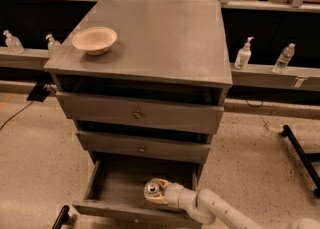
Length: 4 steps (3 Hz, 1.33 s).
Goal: Pick 7up can from bottom drawer and place on counter
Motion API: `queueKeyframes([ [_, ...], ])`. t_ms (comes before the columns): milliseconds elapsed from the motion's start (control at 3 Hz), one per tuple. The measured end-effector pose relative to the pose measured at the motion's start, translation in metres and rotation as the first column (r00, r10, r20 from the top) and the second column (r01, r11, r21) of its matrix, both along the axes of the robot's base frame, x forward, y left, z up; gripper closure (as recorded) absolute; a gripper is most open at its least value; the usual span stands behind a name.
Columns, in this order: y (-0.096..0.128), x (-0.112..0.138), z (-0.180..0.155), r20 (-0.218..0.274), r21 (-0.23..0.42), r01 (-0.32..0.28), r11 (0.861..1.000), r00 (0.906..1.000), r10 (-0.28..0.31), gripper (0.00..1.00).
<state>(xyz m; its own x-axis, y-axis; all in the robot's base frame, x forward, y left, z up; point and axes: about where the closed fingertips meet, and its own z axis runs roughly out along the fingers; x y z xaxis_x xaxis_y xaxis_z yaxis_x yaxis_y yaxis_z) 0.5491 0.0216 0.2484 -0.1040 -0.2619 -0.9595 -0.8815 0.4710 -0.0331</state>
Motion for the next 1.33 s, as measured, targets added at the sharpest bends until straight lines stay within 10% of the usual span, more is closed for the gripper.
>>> queueKeyframes([
  [333,0.002,-0.012,0.072,0.029,0.004,-0.163,0.987,0.9863,0.163,1.0],
  [667,-0.005,-0.028,0.147,0.041,-0.018,-0.337,0.941,0.9403,0.338,1.0],
  [1000,-0.035,-0.025,0.236,0.089,-0.073,-0.425,0.902,0.8981,0.431,1.0],
  [1333,-0.063,-0.025,0.33,0.132,-0.118,-0.445,0.888,0.8789,0.459,1.0],
])
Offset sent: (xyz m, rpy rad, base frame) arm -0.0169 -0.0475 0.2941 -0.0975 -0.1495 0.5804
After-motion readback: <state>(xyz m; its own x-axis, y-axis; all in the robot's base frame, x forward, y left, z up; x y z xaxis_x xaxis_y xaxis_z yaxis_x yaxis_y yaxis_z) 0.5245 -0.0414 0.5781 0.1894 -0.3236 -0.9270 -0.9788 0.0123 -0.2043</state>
